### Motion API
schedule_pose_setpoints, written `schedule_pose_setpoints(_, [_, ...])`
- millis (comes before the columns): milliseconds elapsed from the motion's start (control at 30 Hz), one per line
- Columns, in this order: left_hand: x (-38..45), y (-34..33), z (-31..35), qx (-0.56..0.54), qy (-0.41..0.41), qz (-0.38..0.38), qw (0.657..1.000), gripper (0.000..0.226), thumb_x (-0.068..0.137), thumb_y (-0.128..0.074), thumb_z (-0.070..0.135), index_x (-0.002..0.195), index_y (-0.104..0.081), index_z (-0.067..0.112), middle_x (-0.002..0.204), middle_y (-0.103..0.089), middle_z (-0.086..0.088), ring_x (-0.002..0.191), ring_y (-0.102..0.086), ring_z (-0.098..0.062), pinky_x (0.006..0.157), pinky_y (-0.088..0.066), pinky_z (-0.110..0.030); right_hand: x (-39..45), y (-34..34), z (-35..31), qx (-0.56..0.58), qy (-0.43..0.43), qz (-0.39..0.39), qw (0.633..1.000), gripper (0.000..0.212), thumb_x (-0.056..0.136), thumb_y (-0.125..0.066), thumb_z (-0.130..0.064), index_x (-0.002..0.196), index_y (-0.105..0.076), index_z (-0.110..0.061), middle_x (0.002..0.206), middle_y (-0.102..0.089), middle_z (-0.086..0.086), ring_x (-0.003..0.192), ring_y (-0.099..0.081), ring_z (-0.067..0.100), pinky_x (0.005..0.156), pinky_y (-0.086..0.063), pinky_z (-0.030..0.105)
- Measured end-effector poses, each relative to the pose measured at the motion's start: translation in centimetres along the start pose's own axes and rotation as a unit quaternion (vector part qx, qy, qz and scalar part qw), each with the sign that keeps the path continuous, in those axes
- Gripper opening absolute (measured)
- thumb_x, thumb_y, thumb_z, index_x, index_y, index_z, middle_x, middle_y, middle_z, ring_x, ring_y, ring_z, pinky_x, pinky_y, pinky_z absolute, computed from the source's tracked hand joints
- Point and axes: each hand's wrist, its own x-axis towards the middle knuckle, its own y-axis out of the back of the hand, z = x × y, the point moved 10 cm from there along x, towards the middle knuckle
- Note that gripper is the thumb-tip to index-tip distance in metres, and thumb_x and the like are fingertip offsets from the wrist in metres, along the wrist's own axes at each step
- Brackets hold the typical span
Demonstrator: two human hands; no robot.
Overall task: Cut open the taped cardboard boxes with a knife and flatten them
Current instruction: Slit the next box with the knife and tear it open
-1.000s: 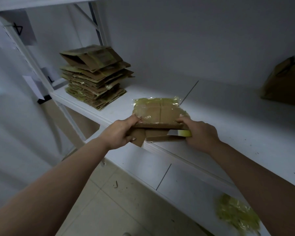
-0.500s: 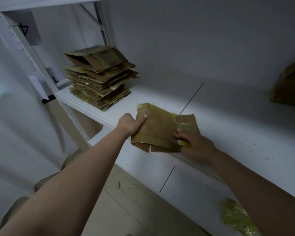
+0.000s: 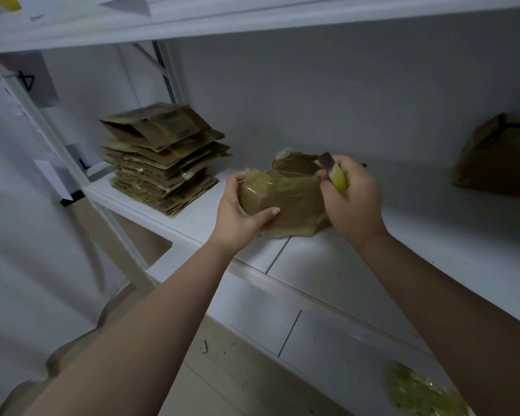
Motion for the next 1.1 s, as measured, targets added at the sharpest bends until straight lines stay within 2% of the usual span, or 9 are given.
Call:
schedule_pose_setpoints(133, [-0.3,-1.3,1.4,0.048,-0.068,-0.01,0.996,0.072,0.064,-0.089,0.011,0.113,-0.041,0.032,0.112,-0.057,0.003,0.108,-0.059,-0.019,0.092,-0.053,-0.032,-0.2,-1.0,-0.9,-0.06,0.013,-0.072,0.996,0.011,0.083,-0.053,-0.029,0.08,-0.061,-0.021,0.076,-0.054,-0.007,0.072,-0.054,0.019,0.063,-0.038,0.028])
schedule_pose_setpoints(233, [-1.0,-2.5,2.4,0.095,-0.109,-0.028,0.989,0.074,0.064,-0.088,0.009,0.119,-0.04,0.02,0.114,-0.055,0.012,0.112,-0.058,-0.009,0.09,-0.048,-0.016,-0.7,-2.0,0.8,-0.155,-0.054,-0.16,0.973,0.035,0.092,-0.048,-0.043,0.064,-0.049,-0.022,0.066,-0.055,-0.005,0.071,-0.057,0.025,0.063,-0.041,0.031])
schedule_pose_setpoints(300, [-1.4,-3.3,2.5,0.118,-0.126,-0.045,0.984,0.075,0.066,-0.087,0.01,0.123,-0.039,0.012,0.12,-0.056,0.006,0.115,-0.056,-0.003,0.092,-0.05,-0.02,-1.1,-2.6,2.4,-0.178,-0.115,-0.217,0.953,0.045,0.093,-0.042,-0.052,0.062,-0.049,-0.02,0.068,-0.057,-0.004,0.076,-0.058,0.026,0.065,-0.041,0.032])
schedule_pose_setpoints(467, [-2.2,-3.9,2.7,0.156,-0.145,-0.062,0.975,0.089,0.067,-0.087,0.025,0.136,-0.03,0.023,0.134,-0.054,0.004,0.118,-0.058,-0.012,0.094,-0.053,-0.031,-2.2,-3.1,4.0,0.156,-0.259,-0.204,0.931,0.013,0.09,-0.056,-0.038,0.09,-0.059,-0.025,0.091,-0.072,0.0,0.097,-0.065,0.022,0.096,-0.047,0.049])
schedule_pose_setpoints(600, [-2.4,-3.8,2.2,0.146,-0.115,-0.059,0.981,0.079,0.074,-0.083,0.024,0.141,-0.041,0.019,0.126,-0.06,0.006,0.109,-0.062,-0.009,0.095,-0.051,-0.024,-1.5,-1.5,2.2,0.307,-0.23,-0.134,0.914,0.008,0.096,-0.051,-0.014,0.1,-0.055,-0.02,0.093,-0.074,0.004,0.105,-0.065,0.023,0.1,-0.045,0.047])
schedule_pose_setpoints(700, [-2.0,-2.1,0.7,0.12,-0.034,0.03,0.992,0.043,0.078,-0.079,0.03,0.117,-0.065,0.016,0.102,-0.072,0.004,0.094,-0.068,-0.013,0.085,-0.057,-0.038,-1.4,-1.0,0.8,0.256,-0.169,-0.138,0.942,0.008,0.097,-0.051,-0.013,0.101,-0.056,-0.017,0.099,-0.072,0.0,0.103,-0.064,0.013,0.099,-0.046,0.035])
schedule_pose_setpoints(800, [-1.9,-0.8,-1.5,0.054,0.089,0.072,0.992,0.04,0.077,-0.079,0.035,0.11,-0.063,0.018,0.1,-0.07,0.005,0.096,-0.068,-0.017,0.086,-0.056,-0.039,-1.3,0.6,1.3,0.158,-0.134,-0.066,0.976,0.014,0.096,-0.05,-0.027,0.106,-0.059,-0.023,0.101,-0.068,-0.004,0.096,-0.064,0.014,0.089,-0.052,0.041])
schedule_pose_setpoints(967, [-3.3,-0.9,-4.7,-0.023,0.213,0.043,0.976,0.068,0.073,-0.084,0.028,0.125,-0.042,0.016,0.115,-0.064,-0.004,0.101,-0.065,-0.022,0.091,-0.054,-0.045,-2.1,0.9,3.2,-0.023,-0.095,-0.077,0.992,0.038,0.089,-0.045,-0.009,0.119,-0.055,-0.031,0.099,-0.066,0.002,0.081,-0.062,0.029,0.069,-0.053,0.044])
schedule_pose_setpoints(1100, [-3.9,-1.6,-6.1,0.19,0.217,-0.025,0.957,0.103,0.073,-0.082,0.036,0.149,-0.017,0.012,0.137,-0.046,-0.007,0.126,-0.047,-0.029,0.103,-0.04,-0.038,-4.5,-1.6,6.2,-0.18,-0.095,-0.192,0.96,0.048,0.088,-0.046,-0.001,0.125,-0.055,-0.03,0.115,-0.061,0.009,0.097,-0.056,0.024,0.069,-0.044,0.03])
